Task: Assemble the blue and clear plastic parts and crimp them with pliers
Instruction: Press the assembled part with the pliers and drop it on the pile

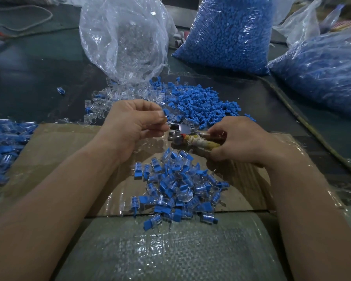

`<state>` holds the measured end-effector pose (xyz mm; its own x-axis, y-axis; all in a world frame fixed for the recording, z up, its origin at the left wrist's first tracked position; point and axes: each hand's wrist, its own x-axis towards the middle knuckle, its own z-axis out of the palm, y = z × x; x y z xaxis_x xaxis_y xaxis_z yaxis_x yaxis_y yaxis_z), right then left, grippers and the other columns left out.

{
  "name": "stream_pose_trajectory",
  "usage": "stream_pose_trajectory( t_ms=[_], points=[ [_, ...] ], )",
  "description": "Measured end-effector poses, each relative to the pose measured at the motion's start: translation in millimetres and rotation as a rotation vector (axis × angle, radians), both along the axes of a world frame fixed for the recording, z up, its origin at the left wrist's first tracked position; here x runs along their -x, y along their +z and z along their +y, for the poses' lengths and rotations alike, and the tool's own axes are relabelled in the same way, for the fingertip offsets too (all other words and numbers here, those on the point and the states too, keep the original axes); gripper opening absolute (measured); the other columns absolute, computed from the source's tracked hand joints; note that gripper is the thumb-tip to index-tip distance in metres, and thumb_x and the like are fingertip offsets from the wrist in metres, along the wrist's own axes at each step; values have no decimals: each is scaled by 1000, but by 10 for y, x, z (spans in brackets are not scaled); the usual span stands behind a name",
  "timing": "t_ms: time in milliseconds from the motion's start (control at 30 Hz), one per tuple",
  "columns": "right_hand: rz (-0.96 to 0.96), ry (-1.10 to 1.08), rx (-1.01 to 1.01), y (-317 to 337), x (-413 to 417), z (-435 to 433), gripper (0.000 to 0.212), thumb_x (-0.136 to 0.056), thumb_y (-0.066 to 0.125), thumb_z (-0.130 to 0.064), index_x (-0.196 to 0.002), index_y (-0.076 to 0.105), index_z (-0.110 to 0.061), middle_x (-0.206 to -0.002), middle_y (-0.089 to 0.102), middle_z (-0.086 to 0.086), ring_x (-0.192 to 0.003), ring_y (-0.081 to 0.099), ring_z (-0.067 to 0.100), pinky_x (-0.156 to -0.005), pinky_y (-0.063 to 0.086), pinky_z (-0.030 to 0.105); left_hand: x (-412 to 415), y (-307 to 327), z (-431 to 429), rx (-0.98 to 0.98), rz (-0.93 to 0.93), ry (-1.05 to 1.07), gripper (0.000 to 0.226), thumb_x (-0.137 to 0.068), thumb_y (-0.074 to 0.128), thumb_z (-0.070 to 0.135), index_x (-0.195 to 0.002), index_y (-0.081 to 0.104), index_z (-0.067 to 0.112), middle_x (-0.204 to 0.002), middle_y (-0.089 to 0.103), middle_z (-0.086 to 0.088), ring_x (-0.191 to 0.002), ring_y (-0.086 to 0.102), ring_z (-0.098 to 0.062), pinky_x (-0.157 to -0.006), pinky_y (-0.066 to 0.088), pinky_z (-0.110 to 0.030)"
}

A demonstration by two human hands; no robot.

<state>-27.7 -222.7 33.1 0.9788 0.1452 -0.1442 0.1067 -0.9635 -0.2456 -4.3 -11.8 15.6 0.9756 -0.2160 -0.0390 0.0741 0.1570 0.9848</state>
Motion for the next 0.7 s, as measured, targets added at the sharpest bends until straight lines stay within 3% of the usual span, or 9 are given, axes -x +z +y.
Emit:
stream_pose_trajectory(
  t_ms=[100,167,333,500,600,700],
  points=[
    [-93,3,120,-32,-20,82,8,-75,62,-24,-83,63,-23,-71,50,-9,-65,45,6,-51,31,24,-9,-17,1,8,-3,23,6,-73,61,0,-73,58,4,-57,66,-2,-54,65,-13,-51,53,-19],
    [-154,-19,136,-50,-23,102,6,-77,56,-15,-78,60,-20,-70,49,-6,-65,46,13,-51,29,25,-12,-22,-1,19,-7,37,8,-76,59,-3,-73,57,4,-56,66,-2,-55,66,-13,-51,53,-19],
    [-307,-80,15,-43,5,109,14,-79,57,-14,-83,48,-23,-75,36,-7,-72,37,15,-59,24,28,-12,-24,-16,47,-48,74,15,-80,56,-6,-72,57,6,-56,66,0,-57,66,-12,-53,52,-18],
    [-370,-38,-30,-55,44,197,22,-76,58,-18,-89,42,-26,-84,44,-6,-76,38,14,-65,23,27,5,-23,-50,59,-101,104,16,-79,57,-5,-72,58,9,-59,67,1,-59,66,-12,-55,52,-18],
    [-348,-35,-54,-86,53,233,22,-79,60,-24,-92,42,-26,-76,47,-7,-69,42,14,-56,24,29,9,-17,-47,62,-119,110,15,-79,57,-4,-73,58,10,-61,68,1,-60,67,-12,-56,52,-17],
    [-321,-23,-78,-90,53,233,22,-79,59,-23,-93,42,-26,-73,45,-11,-67,42,13,-53,26,20,14,-21,-48,53,-147,109,15,-79,57,-4,-73,58,10,-62,68,2,-61,67,-12,-56,52,-17]
  ],
)
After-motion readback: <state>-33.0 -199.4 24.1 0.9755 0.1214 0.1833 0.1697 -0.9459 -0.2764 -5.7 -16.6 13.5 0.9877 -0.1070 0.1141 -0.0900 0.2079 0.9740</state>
